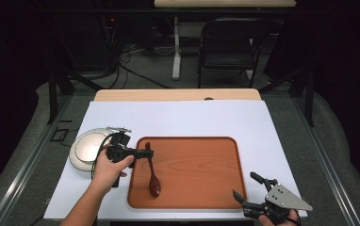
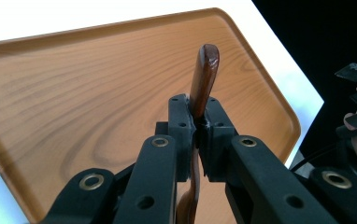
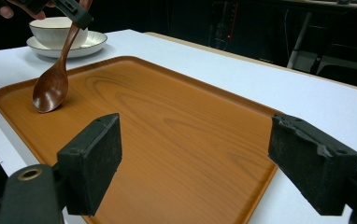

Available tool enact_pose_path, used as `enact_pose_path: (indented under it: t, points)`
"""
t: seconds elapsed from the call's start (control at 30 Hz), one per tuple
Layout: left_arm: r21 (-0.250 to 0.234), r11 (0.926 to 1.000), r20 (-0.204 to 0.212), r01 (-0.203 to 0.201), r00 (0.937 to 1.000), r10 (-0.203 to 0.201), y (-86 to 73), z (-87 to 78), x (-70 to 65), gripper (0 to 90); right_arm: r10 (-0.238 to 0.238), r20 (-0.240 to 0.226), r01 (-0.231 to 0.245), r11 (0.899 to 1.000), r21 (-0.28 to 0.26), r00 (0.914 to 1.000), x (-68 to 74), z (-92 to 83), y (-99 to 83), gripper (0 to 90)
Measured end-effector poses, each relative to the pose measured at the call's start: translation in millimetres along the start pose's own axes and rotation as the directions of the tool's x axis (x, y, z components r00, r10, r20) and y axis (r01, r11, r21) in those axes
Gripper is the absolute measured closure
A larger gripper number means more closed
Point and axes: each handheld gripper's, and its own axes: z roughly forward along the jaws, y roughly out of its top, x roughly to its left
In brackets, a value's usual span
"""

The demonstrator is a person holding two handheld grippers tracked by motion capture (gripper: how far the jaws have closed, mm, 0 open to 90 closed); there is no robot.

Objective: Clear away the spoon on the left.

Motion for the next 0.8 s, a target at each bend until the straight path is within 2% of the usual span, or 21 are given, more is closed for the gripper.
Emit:
enact_pose_path:
  t: [0.3,0.33,0.43,0.47,0.57,0.6,0.8]
  points:
    - [-0.001,0.9998,-0.039,0.020,0.9990,-0.020,3.2,7.3,4.0,82.8,0.000,0.000,0.000,1.000,0.001,1.0000,0.1,0.1,0.1,17.1]
    - [-0.003,0.9993,-0.046,0.037,0.9983,-0.037,4.5,10.0,5.5,82.6,-0.001,0.000,0.001,1.000,-0.001,1.0000,-0.1,0.0,0.1,17.1]
    - [-0.005,0.9989,-0.063,0.046,0.9970,-0.046,5.6,12.9,7.3,81.9,-0.002,0.000,0.002,1.000,-0.001,1.0000,-0.1,-0.1,0.0,17.1]
    - [-0.009,0.9986,-0.096,0.051,0.9940,-0.052,6.2,16.4,8.4,81.5,-0.001,0.001,0.001,1.000,0.000,1.0000,-0.3,-0.1,-0.2,17.1]
    - [-0.013,0.9980,-0.114,0.063,0.9914,-0.064,6.9,20.0,10.0,80.7,0.002,0.001,-0.002,1.000,-0.001,1.0000,-0.9,0.0,-0.3,17.1]
    - [-0.018,0.9968,-0.128,0.078,0.9885,-0.079,7.8,23.4,11.8,79.7,0.009,0.000,-0.009,1.000,0.000,1.0000,-1.5,0.4,-0.6,17.1]
    - [-0.027,0.9950,-0.144,0.096,0.9847,-0.099,9.4,28.4,12.3,79.9,0.003,-0.006,-0.003,1.000,-0.005,1.0000,-2.7,1.3,-0.2,17.1]
